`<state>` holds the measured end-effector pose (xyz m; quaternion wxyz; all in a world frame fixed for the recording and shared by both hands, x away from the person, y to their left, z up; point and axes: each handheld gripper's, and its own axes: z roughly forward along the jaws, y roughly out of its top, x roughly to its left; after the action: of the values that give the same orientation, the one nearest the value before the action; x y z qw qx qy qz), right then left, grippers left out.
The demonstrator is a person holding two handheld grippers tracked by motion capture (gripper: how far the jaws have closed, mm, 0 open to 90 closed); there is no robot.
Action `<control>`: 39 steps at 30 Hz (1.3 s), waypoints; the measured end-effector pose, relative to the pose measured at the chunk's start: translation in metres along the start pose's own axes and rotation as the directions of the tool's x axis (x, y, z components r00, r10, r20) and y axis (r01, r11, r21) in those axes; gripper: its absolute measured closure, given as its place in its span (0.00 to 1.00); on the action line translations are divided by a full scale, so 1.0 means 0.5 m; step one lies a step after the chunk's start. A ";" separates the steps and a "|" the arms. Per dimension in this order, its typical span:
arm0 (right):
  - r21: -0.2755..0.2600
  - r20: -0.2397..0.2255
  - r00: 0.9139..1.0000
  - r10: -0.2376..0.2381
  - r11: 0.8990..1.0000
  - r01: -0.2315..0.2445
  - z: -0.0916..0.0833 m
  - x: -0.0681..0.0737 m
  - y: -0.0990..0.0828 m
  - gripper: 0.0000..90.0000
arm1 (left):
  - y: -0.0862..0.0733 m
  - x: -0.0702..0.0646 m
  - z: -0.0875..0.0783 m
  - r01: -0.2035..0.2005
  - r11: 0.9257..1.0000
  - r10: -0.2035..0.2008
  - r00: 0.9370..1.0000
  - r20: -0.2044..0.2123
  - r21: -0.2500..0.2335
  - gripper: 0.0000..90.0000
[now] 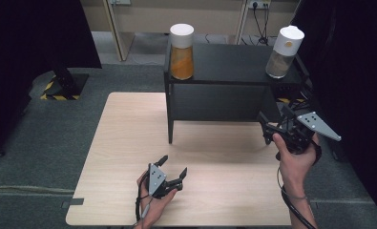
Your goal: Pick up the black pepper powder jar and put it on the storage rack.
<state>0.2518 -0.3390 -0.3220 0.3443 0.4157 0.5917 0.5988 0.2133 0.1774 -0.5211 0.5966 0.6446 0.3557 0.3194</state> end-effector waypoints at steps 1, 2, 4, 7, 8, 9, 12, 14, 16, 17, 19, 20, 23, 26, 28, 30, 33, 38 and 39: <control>0.000 -0.002 1.000 0.000 1.000 0.000 -0.001 0.001 -0.001 0.07 | 0.000 0.000 0.000 0.000 1.000 0.000 1.000 0.000 0.000 0.17; -0.001 -0.002 1.000 -0.004 1.000 0.004 -0.002 0.001 -0.002 0.07 | 0.000 0.000 0.000 0.000 1.000 0.000 1.000 0.000 0.000 0.17; -0.001 -0.005 1.000 -0.005 1.000 0.005 -0.004 0.003 -0.005 0.07 | 0.000 0.000 0.000 0.001 1.000 -0.001 1.000 0.000 -0.001 0.17; 0.002 -0.010 1.000 -0.011 1.000 0.011 -0.006 0.008 -0.010 0.07 | 0.000 0.000 0.000 0.001 1.000 -0.001 1.000 0.000 0.000 0.17; 0.003 -0.011 1.000 -0.014 1.000 0.014 -0.008 0.010 -0.013 0.07 | 0.000 0.000 0.000 0.000 1.000 0.000 1.000 0.000 0.000 0.17; 0.003 -0.012 1.000 -0.019 1.000 0.020 -0.010 0.013 -0.016 0.07 | 0.000 0.000 0.000 0.001 1.000 -0.001 1.000 0.000 0.000 0.17; 0.014 -0.014 0.999 -0.038 0.999 0.039 -0.013 0.020 -0.024 0.07 | 0.000 0.000 0.000 -0.001 1.000 0.001 1.000 0.000 -0.001 0.17; 0.019 -0.019 0.999 -0.039 0.999 0.040 -0.015 0.022 -0.030 0.07 | -0.001 -0.001 0.000 -0.001 1.000 0.001 1.000 0.000 -0.002 0.17; 0.024 -0.021 0.999 -0.039 0.999 0.040 -0.016 0.024 -0.037 0.07 | -0.001 -0.001 0.000 0.000 1.000 0.000 1.000 -0.001 -0.002 0.17; 0.030 -0.023 0.999 -0.042 0.999 0.043 -0.016 0.025 -0.040 0.07 | -0.001 -0.001 0.000 -0.001 1.000 0.001 1.000 -0.001 -0.002 0.17; 0.037 -0.026 0.999 -0.043 0.998 0.044 -0.016 0.025 -0.047 0.07 | 0.000 0.000 0.000 -0.002 1.000 0.002 1.000 0.000 -0.001 0.17; 0.042 -0.027 0.999 -0.040 0.998 0.041 -0.017 0.025 -0.050 0.07 | -0.001 0.000 0.000 0.001 1.000 -0.001 1.000 0.000 -0.003 0.17; 0.050 -0.025 0.999 -0.031 0.998 0.032 -0.019 0.024 -0.062 0.07 | -0.001 0.000 0.000 0.000 1.000 0.000 1.000 0.000 -0.002 0.17; 0.060 -0.025 0.999 -0.025 0.998 0.027 -0.022 0.023 -0.075 0.07 | 0.000 0.000 0.000 -0.001 1.000 0.001 1.000 0.000 0.000 0.17; 0.063 -0.023 0.999 -0.025 0.998 0.026 -0.025 0.022 -0.083 0.07 | 0.000 0.000 0.000 -0.001 1.000 0.001 1.000 0.000 0.000 0.17; 0.068 -0.022 0.999 -0.026 0.997 0.027 -0.027 0.022 -0.091 0.07 | 0.000 -0.001 0.000 -0.001 1.000 0.001 1.000 0.000 -0.001 0.17; 0.078 -0.027 0.999 -0.028 0.996 0.030 -0.029 0.019 -0.101 0.07 | 0.000 -0.001 0.000 -0.002 1.000 0.002 1.000 -0.001 -0.001 0.17; 0.087 -0.032 0.999 -0.027 0.996 0.030 -0.033 0.019 -0.121 0.07 | -0.001 -0.001 0.000 -0.002 1.000 0.002 1.000 -0.001 -0.002 0.17; 0.093 -0.034 0.999 -0.025 0.995 0.028 -0.033 0.018 -0.125 0.07 | -0.001 -0.001 0.000 -0.002 1.000 0.002 1.000 -0.001 -0.002 0.17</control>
<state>0.2283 -0.3338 -0.3827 0.3227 0.4138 0.6299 0.5726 0.2130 0.1771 -0.5214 0.5969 0.6441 0.3550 0.3206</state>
